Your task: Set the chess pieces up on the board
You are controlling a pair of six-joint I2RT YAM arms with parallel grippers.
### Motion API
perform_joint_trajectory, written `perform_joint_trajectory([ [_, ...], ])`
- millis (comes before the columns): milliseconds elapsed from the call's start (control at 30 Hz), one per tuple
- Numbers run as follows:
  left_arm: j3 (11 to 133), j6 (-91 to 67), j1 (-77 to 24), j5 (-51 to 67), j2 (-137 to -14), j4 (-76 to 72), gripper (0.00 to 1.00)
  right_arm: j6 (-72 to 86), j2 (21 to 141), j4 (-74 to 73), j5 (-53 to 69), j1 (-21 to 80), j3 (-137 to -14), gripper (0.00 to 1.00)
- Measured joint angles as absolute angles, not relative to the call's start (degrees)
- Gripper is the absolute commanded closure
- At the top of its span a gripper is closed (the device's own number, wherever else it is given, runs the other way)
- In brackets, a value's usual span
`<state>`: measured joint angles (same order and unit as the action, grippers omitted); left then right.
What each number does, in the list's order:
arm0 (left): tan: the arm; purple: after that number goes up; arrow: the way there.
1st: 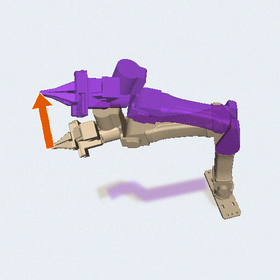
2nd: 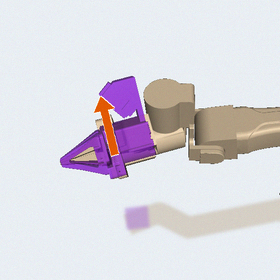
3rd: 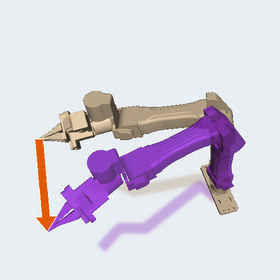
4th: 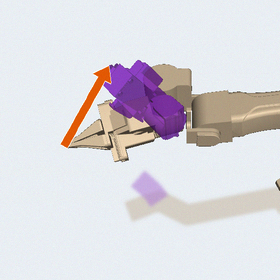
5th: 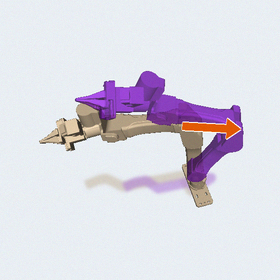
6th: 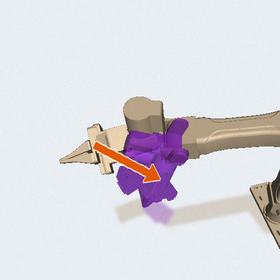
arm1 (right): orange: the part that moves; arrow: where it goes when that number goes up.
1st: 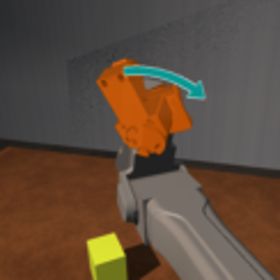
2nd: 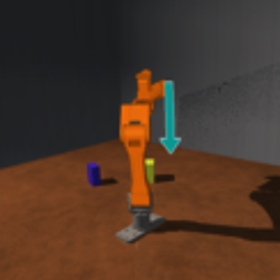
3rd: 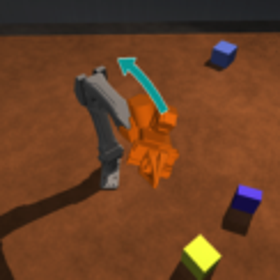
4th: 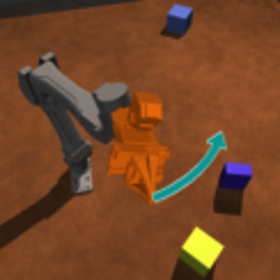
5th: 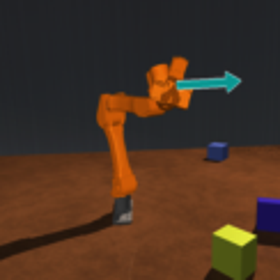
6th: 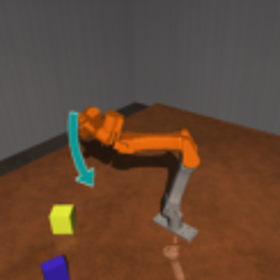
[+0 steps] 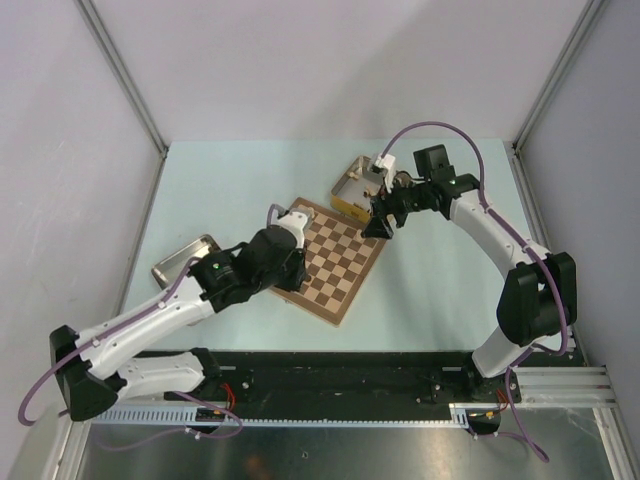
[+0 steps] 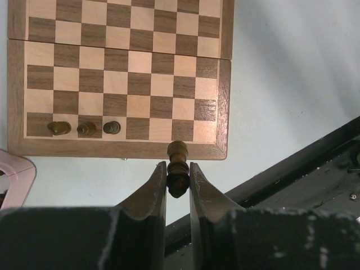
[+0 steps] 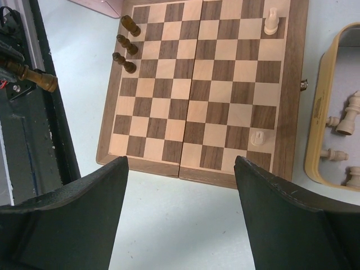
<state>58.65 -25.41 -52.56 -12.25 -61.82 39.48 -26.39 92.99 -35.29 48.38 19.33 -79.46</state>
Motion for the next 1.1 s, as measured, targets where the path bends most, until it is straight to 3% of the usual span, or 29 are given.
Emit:
perform_joint_trajectory([
  [1100, 61.7, -26.5, -60.5, -17.8, -74.4, 39.5, 1.0, -28.1, 93.0, -35.7, 47.8, 17.5, -79.5, 0.19],
])
